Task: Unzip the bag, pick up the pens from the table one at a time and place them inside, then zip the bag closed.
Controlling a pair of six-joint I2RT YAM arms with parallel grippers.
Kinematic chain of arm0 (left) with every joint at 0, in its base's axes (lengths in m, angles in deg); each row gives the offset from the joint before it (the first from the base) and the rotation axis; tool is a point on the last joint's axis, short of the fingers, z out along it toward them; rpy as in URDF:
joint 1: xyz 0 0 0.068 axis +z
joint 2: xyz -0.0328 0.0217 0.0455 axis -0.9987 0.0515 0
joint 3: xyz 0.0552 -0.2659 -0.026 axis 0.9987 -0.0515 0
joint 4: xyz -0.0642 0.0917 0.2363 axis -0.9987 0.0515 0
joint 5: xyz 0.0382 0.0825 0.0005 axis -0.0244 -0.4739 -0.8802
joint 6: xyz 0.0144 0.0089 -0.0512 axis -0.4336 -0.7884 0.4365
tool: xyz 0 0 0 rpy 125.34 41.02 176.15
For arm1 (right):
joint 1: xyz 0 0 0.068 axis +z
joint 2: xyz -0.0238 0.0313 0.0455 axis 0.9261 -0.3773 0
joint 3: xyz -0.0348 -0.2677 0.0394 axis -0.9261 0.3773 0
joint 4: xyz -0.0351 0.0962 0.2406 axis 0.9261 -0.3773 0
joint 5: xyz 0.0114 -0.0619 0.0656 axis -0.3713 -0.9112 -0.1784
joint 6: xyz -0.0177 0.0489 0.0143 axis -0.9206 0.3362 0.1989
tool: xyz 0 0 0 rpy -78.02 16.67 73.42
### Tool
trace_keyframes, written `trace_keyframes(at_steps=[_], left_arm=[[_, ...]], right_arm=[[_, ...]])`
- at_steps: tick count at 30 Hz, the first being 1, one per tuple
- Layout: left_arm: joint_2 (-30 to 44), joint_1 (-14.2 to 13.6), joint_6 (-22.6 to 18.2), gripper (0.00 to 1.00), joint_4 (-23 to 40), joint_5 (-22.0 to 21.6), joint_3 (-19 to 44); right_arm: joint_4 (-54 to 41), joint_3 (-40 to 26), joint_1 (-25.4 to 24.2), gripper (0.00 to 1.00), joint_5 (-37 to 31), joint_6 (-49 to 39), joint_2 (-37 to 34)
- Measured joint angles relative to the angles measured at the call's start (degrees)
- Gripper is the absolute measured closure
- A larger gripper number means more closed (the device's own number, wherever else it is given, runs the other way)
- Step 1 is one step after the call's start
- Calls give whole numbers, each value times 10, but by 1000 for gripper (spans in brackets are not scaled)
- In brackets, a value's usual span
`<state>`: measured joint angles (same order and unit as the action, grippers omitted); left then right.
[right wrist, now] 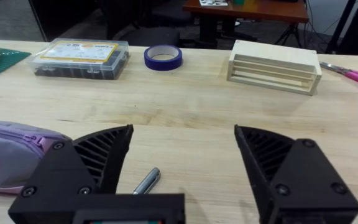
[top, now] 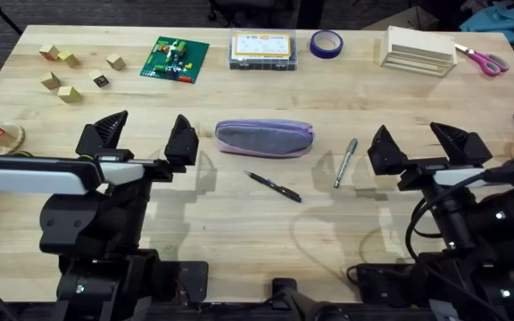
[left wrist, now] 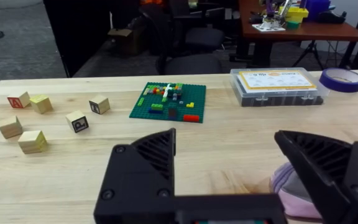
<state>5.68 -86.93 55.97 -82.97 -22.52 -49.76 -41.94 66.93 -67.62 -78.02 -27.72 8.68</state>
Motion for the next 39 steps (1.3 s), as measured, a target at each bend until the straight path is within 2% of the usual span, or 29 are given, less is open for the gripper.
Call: trace_keyframes(at_steps=[13,15,18,19,23,24,29,33,38,39], left_arm=[[0,0,2,8,1,1,0],[0,0,26,7,2,7,0],[0,0,38,7,22,10,8],[0,0,43,7,68,12,36],[13,0,48,8,130,13,106],[49,0,50,8,162,15,165],[157,0,52,7,231,29,276],[263,0,44,8,319,41,380],[402,0,10,7,428,63,515],[527,0,-64,8,507,93,611]], right_arm=[[-2,0,0,4,1,0,0],[-5,-2,0,4,4,0,0],[-42,-21,0,3,11,0,0],[-116,-61,0,4,16,0,-2],[-204,-142,0,4,20,0,-23],[-250,-201,0,4,21,0,-55],[-303,-294,0,3,23,0,-131],[-347,-367,0,3,24,0,-199],[-403,-453,0,3,31,0,-280],[-419,-498,0,3,65,0,-336]])
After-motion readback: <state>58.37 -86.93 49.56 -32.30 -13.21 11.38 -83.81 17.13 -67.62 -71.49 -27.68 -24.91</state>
